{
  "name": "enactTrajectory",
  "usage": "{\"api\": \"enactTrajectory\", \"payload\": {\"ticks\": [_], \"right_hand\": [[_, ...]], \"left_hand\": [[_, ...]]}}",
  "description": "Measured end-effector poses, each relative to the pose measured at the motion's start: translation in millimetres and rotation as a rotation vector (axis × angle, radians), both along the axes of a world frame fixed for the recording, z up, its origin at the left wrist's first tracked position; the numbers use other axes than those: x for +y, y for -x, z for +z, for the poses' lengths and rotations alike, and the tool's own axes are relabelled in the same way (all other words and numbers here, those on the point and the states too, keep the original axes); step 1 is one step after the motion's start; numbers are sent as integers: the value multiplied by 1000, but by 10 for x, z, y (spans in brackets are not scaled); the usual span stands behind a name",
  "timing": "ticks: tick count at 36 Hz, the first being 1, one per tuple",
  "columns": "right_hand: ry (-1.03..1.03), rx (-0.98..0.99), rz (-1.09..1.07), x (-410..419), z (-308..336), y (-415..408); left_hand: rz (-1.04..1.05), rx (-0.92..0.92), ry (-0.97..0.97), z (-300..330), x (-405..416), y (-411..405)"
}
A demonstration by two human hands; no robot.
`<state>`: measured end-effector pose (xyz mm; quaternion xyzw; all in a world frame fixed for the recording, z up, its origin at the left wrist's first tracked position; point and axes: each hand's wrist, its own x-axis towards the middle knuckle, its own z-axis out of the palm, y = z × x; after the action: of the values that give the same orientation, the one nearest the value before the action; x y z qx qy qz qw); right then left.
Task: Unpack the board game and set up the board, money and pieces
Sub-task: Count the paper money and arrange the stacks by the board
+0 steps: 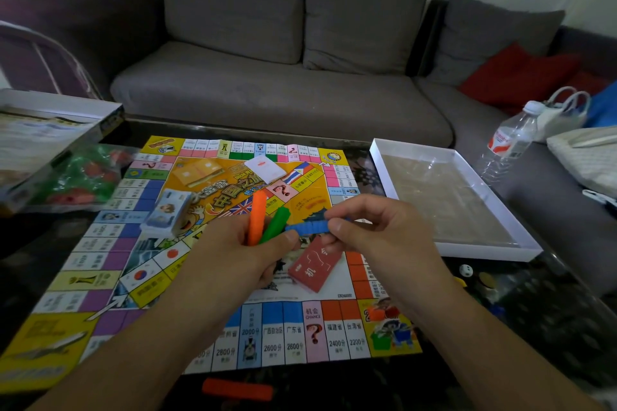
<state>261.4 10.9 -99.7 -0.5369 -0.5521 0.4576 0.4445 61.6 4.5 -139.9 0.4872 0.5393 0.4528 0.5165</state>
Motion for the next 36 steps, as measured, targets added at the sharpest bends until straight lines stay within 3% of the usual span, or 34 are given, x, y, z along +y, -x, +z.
{"api": "enactTrajectory", "payload": {"ticks": [9, 15, 24, 26, 29, 36], "right_hand": [[26, 90, -24, 2, -52, 28], [103, 359, -44, 34, -103, 86], [164, 208, -62, 190, -136, 28], [155, 28, -105, 361, -115, -68], [100, -516, -152, 700, -172, -281], [42, -1414, -12, 1116, -253, -435]], "left_hand": [[-9, -16, -12, -26, -66, -13], [-33, -160, -9, -22, -101, -92], [-64, -316, 146, -29, -83, -153], [-38, -354, 211, -28, -58, -120], [16, -417, 283, -27, 5, -65], [36, -549, 394, 103, 127, 4]]}}
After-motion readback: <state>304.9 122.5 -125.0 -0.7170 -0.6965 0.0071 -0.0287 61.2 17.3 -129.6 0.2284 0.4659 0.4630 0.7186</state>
